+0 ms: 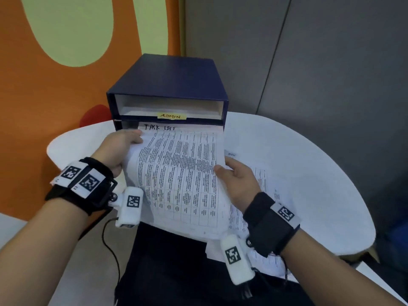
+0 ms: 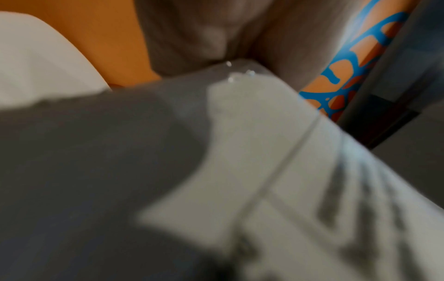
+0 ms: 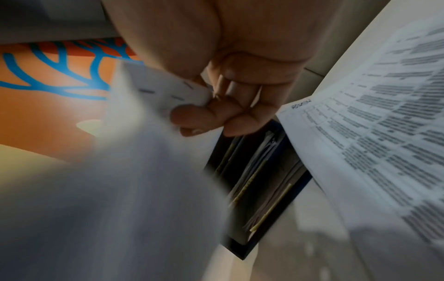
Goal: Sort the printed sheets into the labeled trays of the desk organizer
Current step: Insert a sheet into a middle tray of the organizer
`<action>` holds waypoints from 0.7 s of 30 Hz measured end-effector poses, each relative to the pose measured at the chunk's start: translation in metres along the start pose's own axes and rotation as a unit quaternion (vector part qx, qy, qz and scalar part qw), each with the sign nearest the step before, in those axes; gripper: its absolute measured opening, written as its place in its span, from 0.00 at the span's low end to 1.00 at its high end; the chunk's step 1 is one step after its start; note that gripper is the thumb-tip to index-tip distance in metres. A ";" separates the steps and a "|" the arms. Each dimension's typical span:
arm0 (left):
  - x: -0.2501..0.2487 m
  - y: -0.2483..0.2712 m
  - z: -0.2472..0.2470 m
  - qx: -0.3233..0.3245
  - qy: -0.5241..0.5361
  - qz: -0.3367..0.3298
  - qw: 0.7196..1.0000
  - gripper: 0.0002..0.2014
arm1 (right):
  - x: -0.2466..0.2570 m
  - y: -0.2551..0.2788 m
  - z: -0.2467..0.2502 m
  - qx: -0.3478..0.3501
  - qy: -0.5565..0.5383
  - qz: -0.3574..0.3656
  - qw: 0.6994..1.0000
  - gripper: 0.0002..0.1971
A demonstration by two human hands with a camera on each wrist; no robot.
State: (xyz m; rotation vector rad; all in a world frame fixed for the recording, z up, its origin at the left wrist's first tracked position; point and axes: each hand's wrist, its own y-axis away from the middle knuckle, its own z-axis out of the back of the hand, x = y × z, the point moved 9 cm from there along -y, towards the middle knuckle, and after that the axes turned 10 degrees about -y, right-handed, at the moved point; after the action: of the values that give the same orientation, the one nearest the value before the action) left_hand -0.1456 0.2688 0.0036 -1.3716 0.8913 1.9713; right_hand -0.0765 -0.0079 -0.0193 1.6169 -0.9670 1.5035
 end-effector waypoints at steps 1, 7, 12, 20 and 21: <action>0.000 -0.004 0.005 -0.005 0.005 0.007 1.000 0.09 | 0.005 -0.005 -0.005 0.004 -0.001 0.002 1.000 0.08; 0.013 -0.013 0.025 0.025 -0.033 0.035 0.999 0.15 | 0.031 -0.040 -0.028 -0.023 0.049 0.012 0.998 0.11; 0.043 0.002 0.013 0.178 -0.175 0.054 0.967 0.25 | 0.032 -0.071 -0.016 -0.087 0.017 -0.026 0.996 0.07; 0.023 -0.018 0.004 0.075 -0.004 0.049 0.996 0.13 | -0.016 -0.041 -0.021 -0.040 -0.034 -0.201 0.978 0.13; 0.020 -0.019 0.002 0.065 0.041 0.050 0.996 0.15 | -0.018 -0.043 -0.020 -0.050 -0.040 -0.193 0.979 0.12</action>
State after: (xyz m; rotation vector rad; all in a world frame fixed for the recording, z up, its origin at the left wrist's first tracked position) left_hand -0.1381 0.2838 -0.0187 -1.3638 1.1261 1.9053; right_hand -0.0488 0.0305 -0.0366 1.6874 -0.7060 1.1180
